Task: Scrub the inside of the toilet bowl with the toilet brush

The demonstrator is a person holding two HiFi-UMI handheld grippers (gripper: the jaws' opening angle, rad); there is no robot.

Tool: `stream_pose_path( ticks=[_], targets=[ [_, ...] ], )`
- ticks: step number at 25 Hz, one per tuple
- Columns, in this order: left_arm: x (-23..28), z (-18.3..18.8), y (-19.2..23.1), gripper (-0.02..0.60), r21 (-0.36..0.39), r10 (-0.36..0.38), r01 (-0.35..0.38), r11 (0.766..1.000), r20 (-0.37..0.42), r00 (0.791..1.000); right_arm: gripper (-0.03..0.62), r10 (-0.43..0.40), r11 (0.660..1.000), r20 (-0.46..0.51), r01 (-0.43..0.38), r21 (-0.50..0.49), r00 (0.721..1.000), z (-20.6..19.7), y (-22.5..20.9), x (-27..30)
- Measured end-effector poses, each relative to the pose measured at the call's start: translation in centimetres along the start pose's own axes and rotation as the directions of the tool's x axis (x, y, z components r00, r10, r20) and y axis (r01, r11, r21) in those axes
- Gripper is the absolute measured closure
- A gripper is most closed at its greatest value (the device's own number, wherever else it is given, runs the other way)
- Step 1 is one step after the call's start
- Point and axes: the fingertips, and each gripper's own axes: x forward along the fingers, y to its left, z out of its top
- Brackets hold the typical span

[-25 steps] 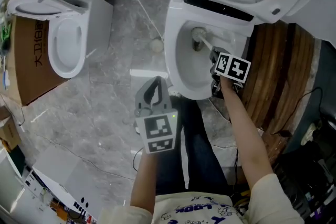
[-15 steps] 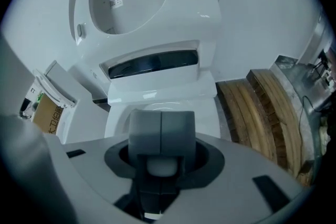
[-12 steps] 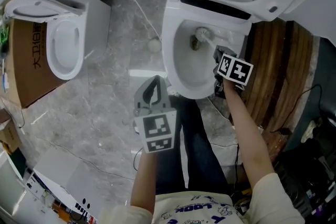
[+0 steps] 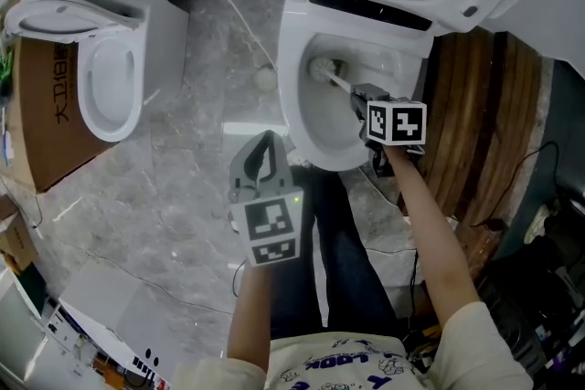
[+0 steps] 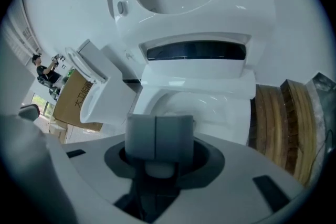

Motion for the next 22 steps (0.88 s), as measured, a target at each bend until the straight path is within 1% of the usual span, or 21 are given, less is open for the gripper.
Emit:
stream_pose_path(
  ticks=[3,5,9,11,14,15,17,20,22],
  targets=[
    [0.2,0.0,-0.1,0.580,-0.008,-0.002,0.002,1.000,0.002,1.000,0.424,0.028,0.995,-0.090,-0.036,-0.096,0.996,-1.5,0.3,-0.4],
    [0.2,0.1,-0.4,0.580,-0.007,-0.008,0.008,1.000,0.004,1.000,0.424,0.029,0.980,-0.167,-0.061,-0.190,0.986,-2.7,0.4,-0.7],
    [0.1,0.1,-0.9,0.580,-0.004,-0.019,0.019,1.000,0.004,1.000,0.422,-0.003,0.928,-0.298,-0.109,-0.357,0.955,-5.2,0.5,-1.6],
    [0.0,0.0,-1.0,0.580,0.001,-0.023,0.023,1.000,0.002,1.000,0.422,-0.025,0.905,-0.340,-0.123,-0.408,0.940,-6.2,0.2,-2.1],
    [0.0,-0.1,-1.1,0.579,0.008,-0.025,0.025,1.000,0.001,1.000,0.422,-0.085,0.867,-0.412,-0.136,-0.479,0.907,-7.8,-0.8,-2.7],
    [-0.1,-0.2,-1.1,0.580,0.009,-0.025,0.025,1.000,0.001,1.000,0.422,-0.105,0.855,-0.426,-0.137,-0.500,0.898,-8.3,-1.2,-2.8],
    [-0.2,-0.3,-1.1,0.580,0.011,-0.022,0.022,1.000,0.000,1.000,0.424,-0.138,0.839,-0.430,-0.126,-0.530,0.892,-8.8,-2.1,-2.8],
    [-0.3,-0.5,-0.9,0.579,0.013,-0.018,0.018,1.000,-0.003,1.000,0.424,-0.189,0.813,-0.395,-0.082,-0.577,0.899,-8.5,-3.6,-2.6],
    [-0.4,-0.6,-0.8,0.580,0.015,-0.017,0.017,1.000,-0.005,1.000,0.424,-0.245,0.787,-0.356,-0.030,-0.616,0.902,-7.8,-4.7,-2.6]
  ],
)
